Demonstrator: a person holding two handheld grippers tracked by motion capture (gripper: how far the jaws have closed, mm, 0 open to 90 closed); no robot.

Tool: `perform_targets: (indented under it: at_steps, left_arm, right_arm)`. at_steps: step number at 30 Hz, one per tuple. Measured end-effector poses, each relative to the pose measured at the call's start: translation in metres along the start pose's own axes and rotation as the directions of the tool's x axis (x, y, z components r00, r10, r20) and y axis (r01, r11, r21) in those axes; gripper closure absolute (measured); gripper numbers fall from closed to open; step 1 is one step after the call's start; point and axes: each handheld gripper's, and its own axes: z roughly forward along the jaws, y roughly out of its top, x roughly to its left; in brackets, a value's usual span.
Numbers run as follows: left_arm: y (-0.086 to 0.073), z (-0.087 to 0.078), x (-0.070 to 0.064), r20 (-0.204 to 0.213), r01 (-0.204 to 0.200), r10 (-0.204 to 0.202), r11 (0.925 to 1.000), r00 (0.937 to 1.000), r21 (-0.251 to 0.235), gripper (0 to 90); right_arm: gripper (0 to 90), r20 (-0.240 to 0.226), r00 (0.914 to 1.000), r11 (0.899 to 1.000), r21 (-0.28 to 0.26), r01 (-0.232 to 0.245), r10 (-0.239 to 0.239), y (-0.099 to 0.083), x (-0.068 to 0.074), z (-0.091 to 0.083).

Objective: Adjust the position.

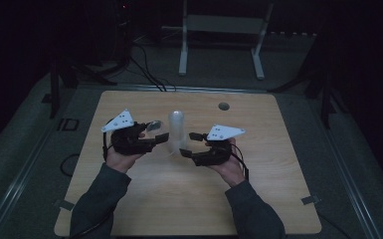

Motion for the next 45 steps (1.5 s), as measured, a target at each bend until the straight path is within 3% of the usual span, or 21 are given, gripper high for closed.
perform_targets:
  at_steps: [16, 32, 36, 45]
  left_arm:
    - [-0.018, -0.001, 0.0, 0.07, 0.036, -0.032, 0.9982, 0.997, -0.048, 41.0]
    - [-0.022, -0.004, -0.001, 0.095, 0.048, -0.041, 0.9964, 0.9946, -0.07, 41.2]
    - [-0.025, -0.004, 0.0, 0.128, 0.072, -0.06, 0.9934, 0.9899, -0.09, 41.2]
    - [-0.027, -0.005, 0.0, 0.158, 0.099, -0.079, 0.9874, 0.9843, -0.123, 41.2]
  right_arm:
    - [30.1, -0.064, 0.9978, 0.999, -0.031, 0.012, -0.014, 0.003, 0.005, 0.002]
    - [28.5, -0.102, 0.9947, 0.999, -0.052, 0.008, -0.013, 0.004, 0.008, 0.002]
    - [27.7, -0.116, 0.9933, 0.997, -0.071, -0.009, 0.0, 0.004, 0.007, 0.0]
    - [25.9, -0.131, 0.9914, 0.996, -0.083, -0.023, 0.012, 0.005, 0.007, -0.001]
